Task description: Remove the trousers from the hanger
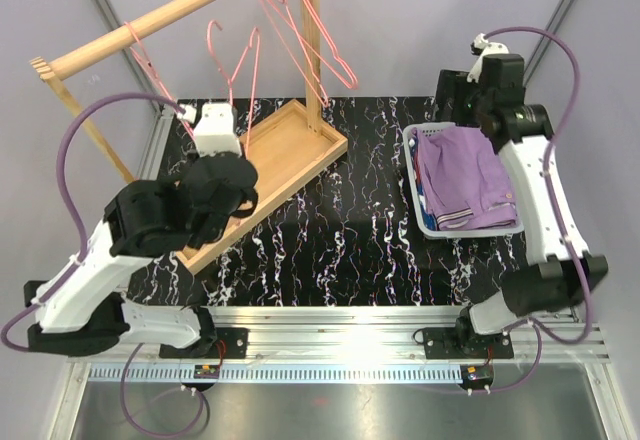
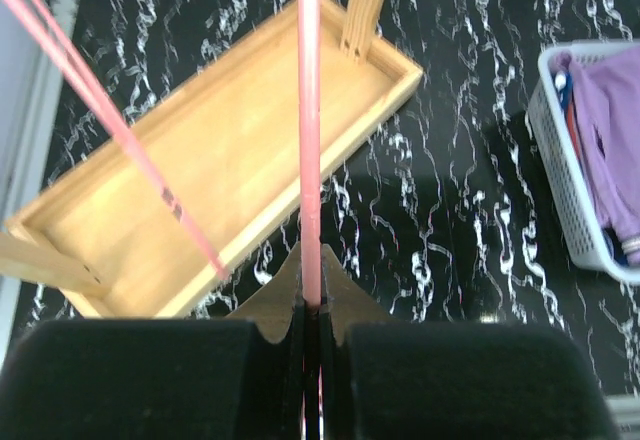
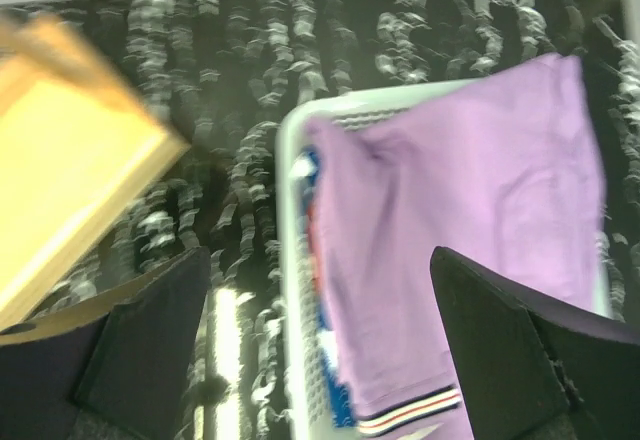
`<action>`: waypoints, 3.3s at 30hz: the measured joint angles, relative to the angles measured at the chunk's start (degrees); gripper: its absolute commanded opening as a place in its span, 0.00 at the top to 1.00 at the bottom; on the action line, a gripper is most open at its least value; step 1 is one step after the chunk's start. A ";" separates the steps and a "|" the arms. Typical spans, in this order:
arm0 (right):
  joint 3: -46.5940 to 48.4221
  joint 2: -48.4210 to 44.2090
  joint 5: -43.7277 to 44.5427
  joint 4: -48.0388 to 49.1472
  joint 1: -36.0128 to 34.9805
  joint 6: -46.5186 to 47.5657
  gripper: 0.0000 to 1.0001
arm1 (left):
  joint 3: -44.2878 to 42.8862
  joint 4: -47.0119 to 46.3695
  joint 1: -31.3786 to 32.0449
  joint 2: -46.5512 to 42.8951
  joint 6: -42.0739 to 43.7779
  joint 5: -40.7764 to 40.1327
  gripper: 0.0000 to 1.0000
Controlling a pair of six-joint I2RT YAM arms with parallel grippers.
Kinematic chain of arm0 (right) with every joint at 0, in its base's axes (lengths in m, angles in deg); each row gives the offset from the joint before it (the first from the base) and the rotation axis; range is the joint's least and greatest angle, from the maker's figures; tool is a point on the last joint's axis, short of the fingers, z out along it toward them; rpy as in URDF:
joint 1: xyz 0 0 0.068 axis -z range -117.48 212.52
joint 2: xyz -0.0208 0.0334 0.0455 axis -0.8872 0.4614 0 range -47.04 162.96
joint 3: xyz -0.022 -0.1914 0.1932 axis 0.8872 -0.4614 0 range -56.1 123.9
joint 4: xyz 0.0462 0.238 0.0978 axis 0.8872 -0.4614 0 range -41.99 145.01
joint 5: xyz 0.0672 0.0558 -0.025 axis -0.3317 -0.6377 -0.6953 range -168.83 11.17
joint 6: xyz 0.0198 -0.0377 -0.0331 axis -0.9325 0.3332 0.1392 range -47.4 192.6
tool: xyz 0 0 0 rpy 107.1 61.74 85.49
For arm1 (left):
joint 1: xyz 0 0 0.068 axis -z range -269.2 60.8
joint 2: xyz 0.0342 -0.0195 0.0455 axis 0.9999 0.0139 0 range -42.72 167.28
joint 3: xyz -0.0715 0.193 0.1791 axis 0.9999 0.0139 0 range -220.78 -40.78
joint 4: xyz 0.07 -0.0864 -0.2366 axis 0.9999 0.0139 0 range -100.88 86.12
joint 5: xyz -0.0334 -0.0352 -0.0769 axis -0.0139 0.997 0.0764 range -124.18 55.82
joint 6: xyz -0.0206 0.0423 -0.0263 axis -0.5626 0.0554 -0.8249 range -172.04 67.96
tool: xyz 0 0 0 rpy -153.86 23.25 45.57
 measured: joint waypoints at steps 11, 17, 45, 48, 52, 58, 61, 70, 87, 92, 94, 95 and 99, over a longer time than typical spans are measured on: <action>-21.86 -32.06 -16.33 7.19 0.11 -4.46 0.01 | -20.28 4.74 -4.46 16.41 -2.29 -5.62 1.00; -24.83 -39.08 -19.82 6.93 0.11 -5.03 0.01 | -20.04 5.40 -11.30 16.81 -2.73 -5.77 1.00; -37.46 -52.15 -29.09 5.57 0.11 -7.98 0.00 | -4.39 -7.19 -36.39 15.93 0.52 9.11 1.00; -37.46 -52.54 -29.05 5.22 0.11 -7.98 0.01 | -4.39 -8.24 -36.44 15.74 0.20 11.45 0.74; -37.46 -52.63 -28.87 4.52 0.11 -7.58 0.01 | -4.37 -8.68 -36.52 14.27 -0.02 15.61 0.44; -36.17 -52.63 -26.05 0.57 0.11 -5.60 0.01 | -5.20 -9.05 -36.59 8.44 1.29 21.84 0.25; -34.18 -52.87 -24.00 -2.08 0.11 -4.85 0.00 | -5.51 -9.18 -36.59 4.92 2.32 24.96 0.17; -25.22 -55.25 -13.77 -10.16 0.11 -2.93 0.01 | -7.08 -7.96 -36.59 -6.12 7.63 35.04 0.01; -19.80 -61.72 0.61 -26.47 0.00 -1.57 0.01 | 14.80 -1.33 -36.59 -36.15 26.18 24.11 0.01; -22.05 -63.82 2.01 -28.46 -1.51 -1.75 0.01 | 18.01 0.17 -36.48 -42.80 27.82 21.33 0.01; -22.10 -64.37 2.29 -28.76 -2.12 -1.75 0.00 | 20.06 0.11 -36.26 -45.35 27.87 20.39 0.01; -22.10 -64.61 2.36 -28.76 -2.32 -1.75 0.00 | 21.42 0.26 -36.15 -46.75 27.96 19.78 0.01; -22.14 -64.89 2.64 -28.76 -2.73 -1.73 0.01 | 25.42 1.27 -35.93 -50.53 28.46 19.19 0.01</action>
